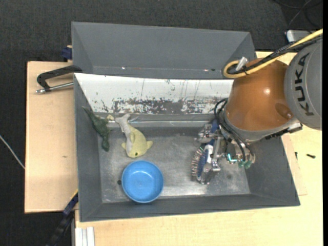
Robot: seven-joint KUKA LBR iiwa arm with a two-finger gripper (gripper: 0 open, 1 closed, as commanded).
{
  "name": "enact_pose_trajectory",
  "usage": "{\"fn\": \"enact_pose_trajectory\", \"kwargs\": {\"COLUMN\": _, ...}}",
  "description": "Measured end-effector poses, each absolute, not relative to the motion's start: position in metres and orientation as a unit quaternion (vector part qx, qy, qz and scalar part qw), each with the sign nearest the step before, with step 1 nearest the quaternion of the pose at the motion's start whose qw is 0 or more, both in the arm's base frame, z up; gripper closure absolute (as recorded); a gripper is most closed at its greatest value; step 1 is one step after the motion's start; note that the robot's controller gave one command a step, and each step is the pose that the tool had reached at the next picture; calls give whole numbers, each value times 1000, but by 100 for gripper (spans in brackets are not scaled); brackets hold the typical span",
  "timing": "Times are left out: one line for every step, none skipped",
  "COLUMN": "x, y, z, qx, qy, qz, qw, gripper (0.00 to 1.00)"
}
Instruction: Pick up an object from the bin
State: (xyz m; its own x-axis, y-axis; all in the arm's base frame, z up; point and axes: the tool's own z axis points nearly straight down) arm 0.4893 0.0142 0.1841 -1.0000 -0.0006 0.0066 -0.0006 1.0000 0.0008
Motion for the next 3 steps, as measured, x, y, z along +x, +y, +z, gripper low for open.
{"fn": "enact_pose_trajectory", "kwargs": {"x": 528, "y": -45, "z": 72, "qx": 225, "qy": -974, "qz": -1, "qw": 0, "gripper": 0}}
{"fn": "enact_pose_trajectory", "kwargs": {"x": 529, "y": -44, "z": 73, "qx": 224, "qy": -975, "qz": 0, "qw": -1, "gripper": 0}}
{"fn": "enact_pose_trajectory", "kwargs": {"x": 530, "y": -44, "z": 74, "qx": 223, "qy": -975, "qz": 0, "qw": -1, "gripper": 0}}
